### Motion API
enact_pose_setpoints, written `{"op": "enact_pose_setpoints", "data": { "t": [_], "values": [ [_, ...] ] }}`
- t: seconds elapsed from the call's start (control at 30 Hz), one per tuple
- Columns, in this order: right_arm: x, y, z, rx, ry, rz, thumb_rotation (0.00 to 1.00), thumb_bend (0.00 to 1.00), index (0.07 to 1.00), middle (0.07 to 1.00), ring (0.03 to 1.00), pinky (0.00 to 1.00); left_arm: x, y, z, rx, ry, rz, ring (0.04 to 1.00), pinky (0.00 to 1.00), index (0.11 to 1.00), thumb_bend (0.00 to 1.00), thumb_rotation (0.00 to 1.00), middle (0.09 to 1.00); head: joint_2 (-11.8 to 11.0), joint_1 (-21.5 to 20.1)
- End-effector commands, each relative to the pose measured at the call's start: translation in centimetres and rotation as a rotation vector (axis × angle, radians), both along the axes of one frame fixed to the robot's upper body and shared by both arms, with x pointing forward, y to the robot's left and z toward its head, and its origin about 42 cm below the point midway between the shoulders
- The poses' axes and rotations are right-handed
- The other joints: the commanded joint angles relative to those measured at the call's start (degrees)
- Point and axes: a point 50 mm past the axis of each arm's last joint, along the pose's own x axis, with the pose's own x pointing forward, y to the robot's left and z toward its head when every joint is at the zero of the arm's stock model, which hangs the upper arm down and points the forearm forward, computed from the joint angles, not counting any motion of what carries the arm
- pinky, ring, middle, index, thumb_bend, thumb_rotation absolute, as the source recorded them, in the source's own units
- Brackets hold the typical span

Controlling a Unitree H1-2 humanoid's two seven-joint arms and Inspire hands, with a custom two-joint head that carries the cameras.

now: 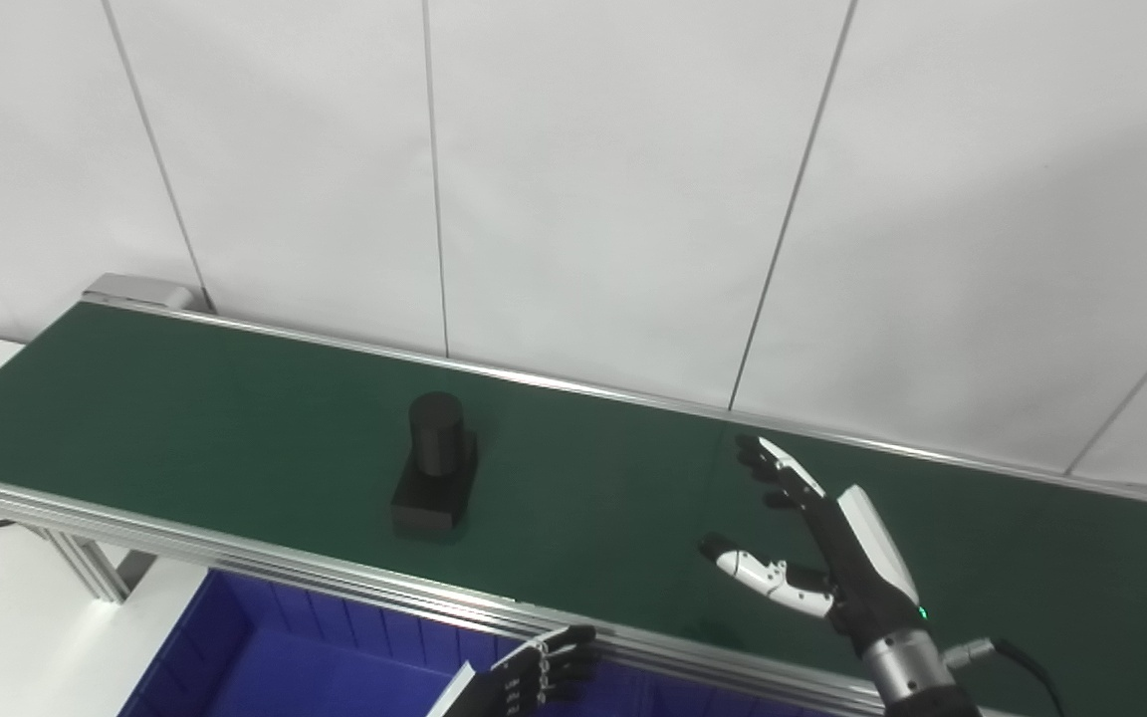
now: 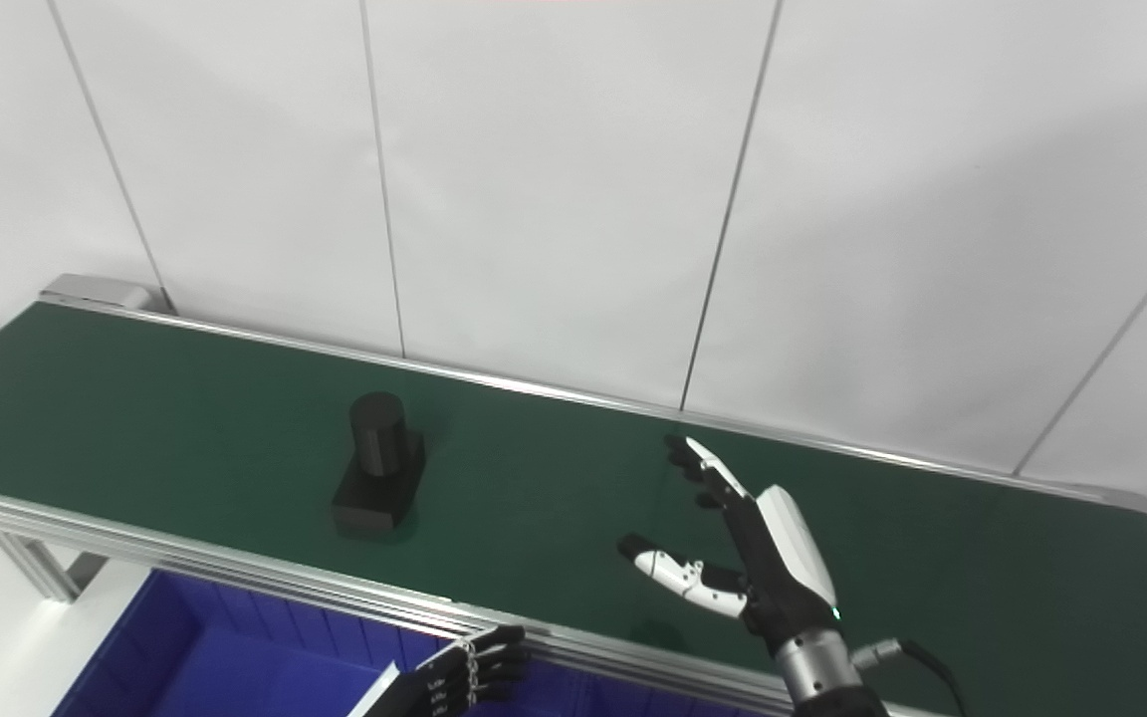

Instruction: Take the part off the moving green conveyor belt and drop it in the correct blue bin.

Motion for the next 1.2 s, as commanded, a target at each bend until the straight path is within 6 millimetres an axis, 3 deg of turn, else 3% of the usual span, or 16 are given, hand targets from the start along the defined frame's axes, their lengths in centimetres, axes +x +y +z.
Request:
{"op": "enact_pose_setpoints", "data": {
  "t": [0.0, 0.6, 0.8, 1.17],
  "values": [
    [1.4, 0.6, 1.7, -0.018, -0.046, 0.006, 0.49, 0.57, 0.900, 0.868, 0.865, 0.78, 0.5, 0.2, 0.8, -0.010, -0.038, -0.004, 0.797, 0.76, 0.851, 0.94, 0.48, 0.820, -0.05, -0.13],
    [5.1, 3.1, 1.2, -0.088, -0.003, 0.044, 0.49, 0.58, 0.909, 0.884, 0.859, 0.77, 0.3, 0.7, 0.8, -0.022, -0.035, -0.008, 0.803, 0.77, 0.862, 0.93, 0.50, 0.831, -1.18, -1.56],
    [6.4, 4.4, 1.2, -0.121, 0.013, 0.071, 0.50, 0.58, 0.918, 0.884, 0.873, 0.81, 0.2, 0.9, 0.7, -0.016, -0.033, -0.006, 0.801, 0.77, 0.824, 0.94, 0.49, 0.825, -1.27, -2.34],
    [8.6, 7.2, 1.2, -0.132, 0.025, 0.104, 0.48, 0.60, 0.910, 0.874, 0.857, 0.77, 0.2, 1.1, 1.2, -0.029, -0.040, -0.018, 0.802, 0.77, 0.824, 0.92, 0.49, 0.831, -0.06, -3.66]
  ]
}}
